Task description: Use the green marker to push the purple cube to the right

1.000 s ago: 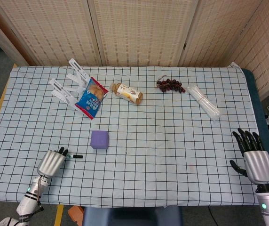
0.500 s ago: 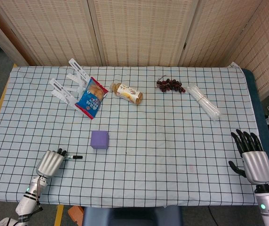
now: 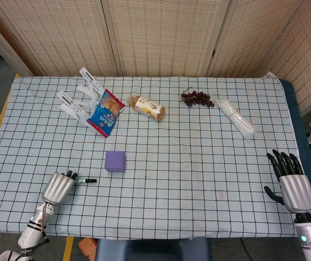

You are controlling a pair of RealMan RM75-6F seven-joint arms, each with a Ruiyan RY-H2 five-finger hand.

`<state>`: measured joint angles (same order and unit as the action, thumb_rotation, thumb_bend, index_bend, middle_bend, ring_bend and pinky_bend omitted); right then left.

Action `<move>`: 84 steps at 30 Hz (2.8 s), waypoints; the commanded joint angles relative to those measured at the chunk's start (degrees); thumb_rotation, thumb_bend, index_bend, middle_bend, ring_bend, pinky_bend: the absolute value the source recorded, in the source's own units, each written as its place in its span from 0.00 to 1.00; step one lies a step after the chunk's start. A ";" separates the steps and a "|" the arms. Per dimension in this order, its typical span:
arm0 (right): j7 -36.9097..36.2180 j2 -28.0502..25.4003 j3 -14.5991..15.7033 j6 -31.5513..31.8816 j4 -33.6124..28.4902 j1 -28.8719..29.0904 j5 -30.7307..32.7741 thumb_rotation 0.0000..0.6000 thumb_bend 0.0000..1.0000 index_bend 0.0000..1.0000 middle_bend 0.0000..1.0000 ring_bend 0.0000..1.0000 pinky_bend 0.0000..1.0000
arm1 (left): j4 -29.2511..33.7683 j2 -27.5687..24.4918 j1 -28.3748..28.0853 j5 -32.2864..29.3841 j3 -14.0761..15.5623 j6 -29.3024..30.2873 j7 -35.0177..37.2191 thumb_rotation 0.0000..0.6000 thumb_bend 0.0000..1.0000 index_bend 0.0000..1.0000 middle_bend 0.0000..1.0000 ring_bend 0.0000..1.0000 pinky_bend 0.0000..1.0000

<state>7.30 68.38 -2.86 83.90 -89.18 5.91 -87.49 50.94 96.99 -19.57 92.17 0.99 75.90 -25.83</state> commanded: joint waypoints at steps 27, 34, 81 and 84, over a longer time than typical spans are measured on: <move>1.99 0.60 -1.10 0.21 -0.12 -0.09 1.83 1.00 0.14 0.00 0.00 0.00 0.00 | -32.29 8.12 -10.35 1.78 -0.90 -0.37 23.69 1.00 0.61 0.79 0.79 0.83 1.00; 1.46 0.29 -1.25 0.05 -0.09 -0.02 2.10 1.00 0.14 0.00 0.00 0.00 0.00 | -30.07 9.14 -11.80 2.05 -0.44 0.28 21.64 1.00 0.60 0.79 0.79 0.83 1.00; -5.09 -3.80 -1.18 0.46 -1.52 -0.75 1.94 1.00 0.14 0.00 0.00 0.00 0.00 | -5.25 10.98 -21.61 2.61 -2.04 -4.82 -1.54 1.00 0.60 0.79 0.79 0.83 1.00; -5.27 -3.91 -1.20 0.38 -1.55 -0.76 2.05 1.00 0.14 0.00 0.00 0.00 0.00 | -4.26 11.48 -22.25 2.82 -2.23 -5.22 -2.72 1.00 0.60 0.79 0.79 0.83 1.00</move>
<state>2.04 64.48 -4.06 84.28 -90.73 5.15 -85.45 46.27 108.21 -41.51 94.88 -1.12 70.91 -28.06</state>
